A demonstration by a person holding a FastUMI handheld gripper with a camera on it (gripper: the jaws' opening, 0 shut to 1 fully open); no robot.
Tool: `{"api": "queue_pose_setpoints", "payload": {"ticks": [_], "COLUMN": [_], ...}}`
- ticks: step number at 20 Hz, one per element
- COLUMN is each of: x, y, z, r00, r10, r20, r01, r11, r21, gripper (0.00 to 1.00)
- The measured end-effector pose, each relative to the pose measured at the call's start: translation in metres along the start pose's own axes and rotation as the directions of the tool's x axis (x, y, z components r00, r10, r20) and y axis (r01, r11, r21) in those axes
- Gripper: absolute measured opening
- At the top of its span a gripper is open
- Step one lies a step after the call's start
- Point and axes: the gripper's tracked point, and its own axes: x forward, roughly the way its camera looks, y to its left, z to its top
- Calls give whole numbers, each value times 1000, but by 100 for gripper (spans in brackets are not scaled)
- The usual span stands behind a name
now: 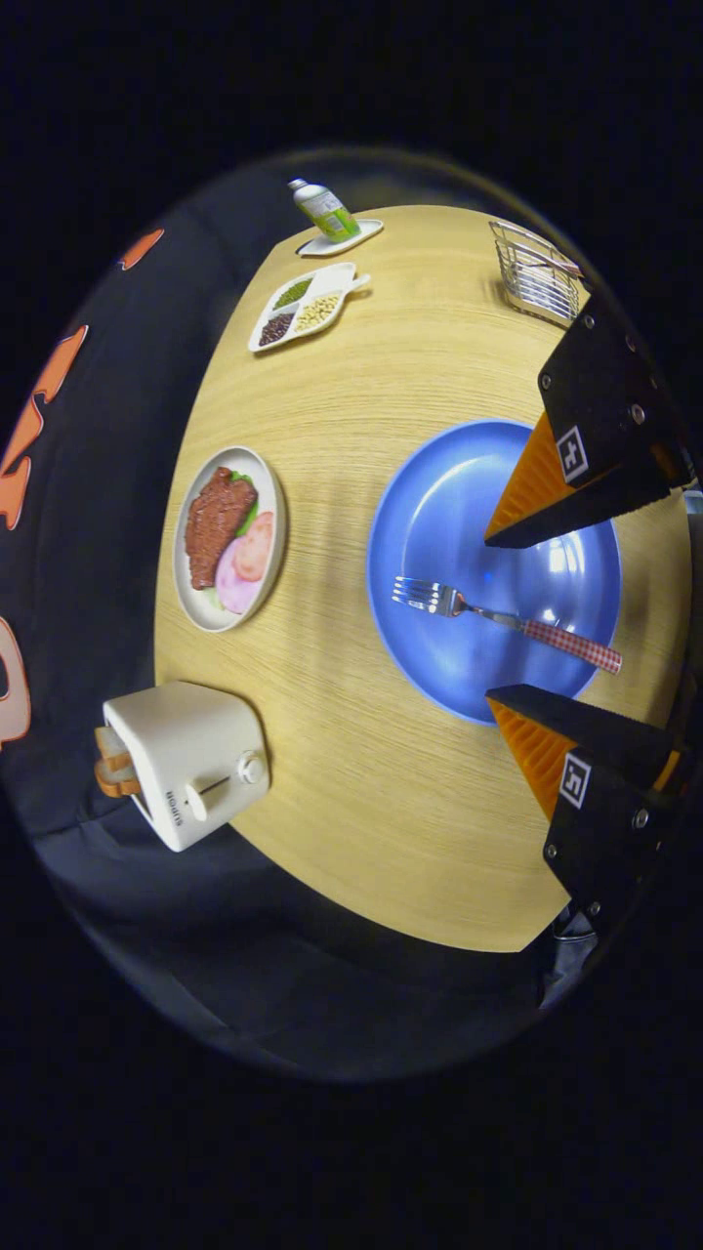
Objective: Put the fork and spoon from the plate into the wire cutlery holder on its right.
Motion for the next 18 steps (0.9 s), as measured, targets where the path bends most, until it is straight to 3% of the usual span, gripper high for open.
{"api": "queue_pose_setpoints", "payload": {"ticks": [8, 12, 17, 18], "x": [28, 35, 35, 34], "y": [3, 2, -5, -6], "z": [-24, -30, -31, -33], "r00": [995, 991, 987, 985], "r10": [-12, -20, -19, -7], "r20": [-97, -133, -161, -175], "r01": [19, 30, 33, 24], "r11": [998, 997, 996, 995], "r21": [62, 73, 84, 98], "gripper": [61, 42, 11, 9]}}
